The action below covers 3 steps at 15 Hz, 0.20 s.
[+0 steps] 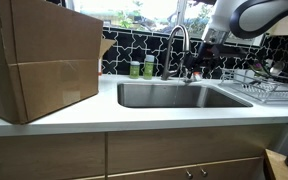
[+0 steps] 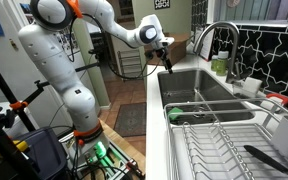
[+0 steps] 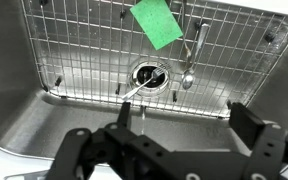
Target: Lift the spoon in the sink, rinse it at the tap and then put it to the left in the sink
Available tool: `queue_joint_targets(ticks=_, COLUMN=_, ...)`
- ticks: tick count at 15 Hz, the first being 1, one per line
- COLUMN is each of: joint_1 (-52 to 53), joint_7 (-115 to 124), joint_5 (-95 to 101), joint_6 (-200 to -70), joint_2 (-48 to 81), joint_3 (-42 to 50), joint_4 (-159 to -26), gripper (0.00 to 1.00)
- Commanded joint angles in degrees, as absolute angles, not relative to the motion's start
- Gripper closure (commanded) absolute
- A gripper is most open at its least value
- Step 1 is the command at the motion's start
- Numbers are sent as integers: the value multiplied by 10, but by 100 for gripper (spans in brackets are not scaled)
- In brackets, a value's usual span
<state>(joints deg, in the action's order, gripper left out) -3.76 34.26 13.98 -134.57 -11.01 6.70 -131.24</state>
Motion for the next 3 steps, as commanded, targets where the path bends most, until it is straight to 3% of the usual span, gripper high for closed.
queue_joint_targets(ticks=1, joint_1=-57, joint_7=340, joint_5=135, joint_6=-1346, joint_2=-110, joint_3=48, joint_4=-1312, gripper=0)
queue_joint_targets(ticks=3, joint_1=-57, joint_7=342, joint_5=135, joint_6=-1346, joint_2=-109, joint_3=47, joint_4=-1313, gripper=0)
